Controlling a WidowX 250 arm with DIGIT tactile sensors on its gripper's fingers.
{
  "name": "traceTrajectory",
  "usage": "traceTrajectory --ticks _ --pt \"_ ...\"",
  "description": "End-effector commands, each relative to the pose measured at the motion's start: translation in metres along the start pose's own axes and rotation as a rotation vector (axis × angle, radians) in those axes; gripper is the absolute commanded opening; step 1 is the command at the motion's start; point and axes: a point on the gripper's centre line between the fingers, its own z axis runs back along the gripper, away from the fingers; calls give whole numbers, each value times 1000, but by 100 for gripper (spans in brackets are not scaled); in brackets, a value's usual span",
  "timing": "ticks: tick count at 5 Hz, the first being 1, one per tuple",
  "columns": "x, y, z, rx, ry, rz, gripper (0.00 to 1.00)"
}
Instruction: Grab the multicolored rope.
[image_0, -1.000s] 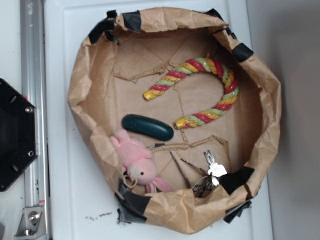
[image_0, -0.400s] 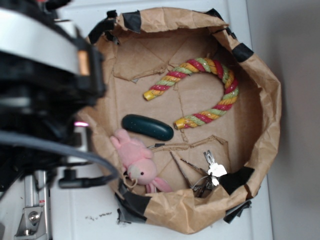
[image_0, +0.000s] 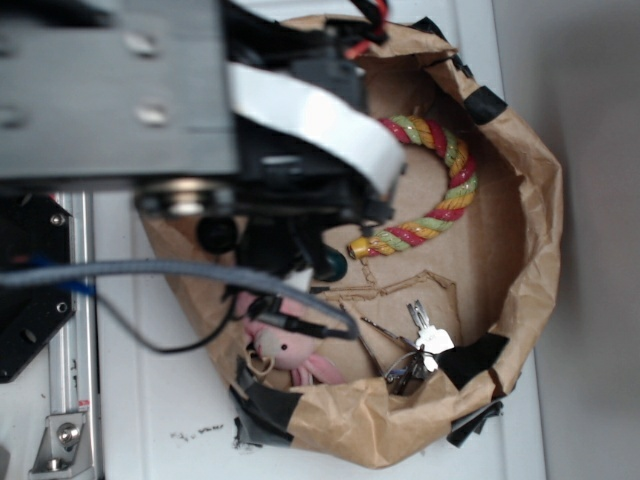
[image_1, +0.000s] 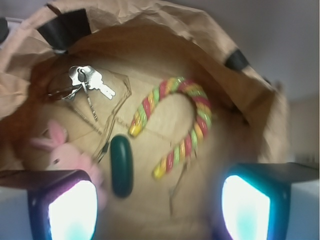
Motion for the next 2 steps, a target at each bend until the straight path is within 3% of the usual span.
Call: traceTrajectory --ticks 1,2 --pt "28 -5 -45 6 131 -328 100" --pt "33 18 -67 15 176 -334 100"
